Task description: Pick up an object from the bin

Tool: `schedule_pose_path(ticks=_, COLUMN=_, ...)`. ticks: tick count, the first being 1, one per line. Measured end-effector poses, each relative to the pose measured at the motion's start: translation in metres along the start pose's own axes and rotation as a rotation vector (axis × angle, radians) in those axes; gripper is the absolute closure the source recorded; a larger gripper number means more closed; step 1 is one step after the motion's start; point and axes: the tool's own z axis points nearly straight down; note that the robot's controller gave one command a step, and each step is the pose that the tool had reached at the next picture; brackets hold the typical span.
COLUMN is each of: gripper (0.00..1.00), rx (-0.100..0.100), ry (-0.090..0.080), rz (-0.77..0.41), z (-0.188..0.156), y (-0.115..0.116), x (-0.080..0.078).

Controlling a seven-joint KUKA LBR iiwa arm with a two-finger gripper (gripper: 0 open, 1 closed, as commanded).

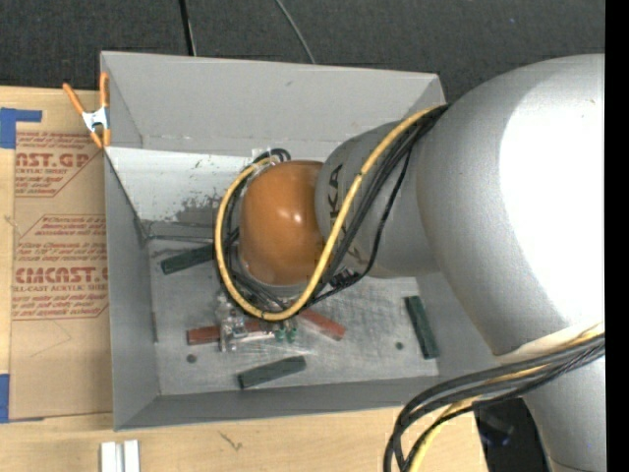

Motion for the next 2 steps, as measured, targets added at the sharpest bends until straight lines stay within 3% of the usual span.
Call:
schedule_pose_path(ticks=1, gripper=1.0, rx=0.002, ry=0.004, rz=-0.007, z=-0.054, y=-0.002, x=0.002)
schedule_pose_path(ticks=2, gripper=1.0, rx=0.0, ry=-0.002, rz=0.034, z=-0.13, y=-0.009, x=-0.017)
